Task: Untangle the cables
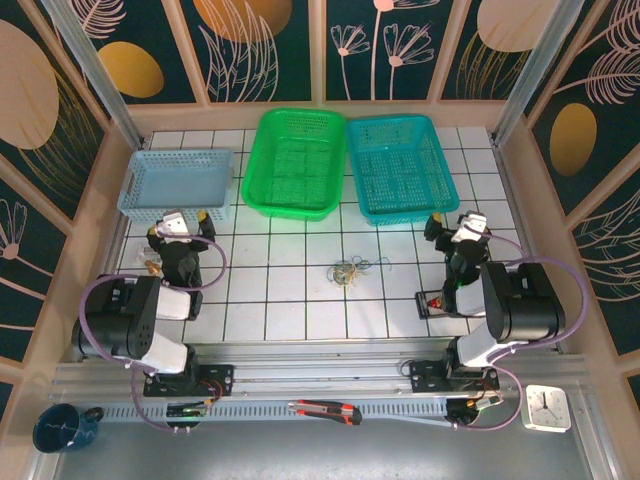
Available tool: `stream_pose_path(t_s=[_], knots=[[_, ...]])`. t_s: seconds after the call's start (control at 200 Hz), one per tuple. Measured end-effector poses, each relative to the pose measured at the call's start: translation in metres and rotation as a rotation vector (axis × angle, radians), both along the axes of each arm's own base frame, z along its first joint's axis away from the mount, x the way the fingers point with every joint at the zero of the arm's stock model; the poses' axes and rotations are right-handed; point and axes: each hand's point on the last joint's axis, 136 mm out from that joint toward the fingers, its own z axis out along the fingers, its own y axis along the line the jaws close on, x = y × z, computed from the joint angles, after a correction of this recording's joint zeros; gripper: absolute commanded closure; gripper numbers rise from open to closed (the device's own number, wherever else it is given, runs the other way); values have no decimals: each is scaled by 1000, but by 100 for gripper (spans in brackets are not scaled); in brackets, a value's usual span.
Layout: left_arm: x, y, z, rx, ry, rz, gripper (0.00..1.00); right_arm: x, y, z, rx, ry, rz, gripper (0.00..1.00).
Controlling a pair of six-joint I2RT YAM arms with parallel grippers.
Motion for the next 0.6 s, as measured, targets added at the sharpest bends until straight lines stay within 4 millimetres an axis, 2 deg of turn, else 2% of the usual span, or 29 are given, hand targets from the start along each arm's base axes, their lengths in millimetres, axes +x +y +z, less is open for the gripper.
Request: stream_pose_path(t_s=[0.11, 0.215, 0.285, 0.37, 0.45, 0.51, 0.595], knots=[[-1, 4, 19, -8, -26, 23, 1, -7, 4, 24, -8, -60, -15, 1], [5, 4, 44, -31, -63, 26, 1, -9, -4, 58, 32, -118, -74, 1], [6, 2, 61, -56, -84, 14, 1, 0, -12, 83, 108, -122, -119, 1], [9, -5, 86, -91, -111, -27, 1, 17, -19, 125, 202, -125, -150, 1], [14, -15, 114, -133, -134, -86, 1, 27, -17, 161, 256, -125, -119, 1], [19, -24, 134, -165, -139, -140, 1, 31, -7, 173, 282, -103, -64, 1], [26, -39, 154, -204, -123, -221, 1, 35, 10, 174, 301, -28, 15, 1]])
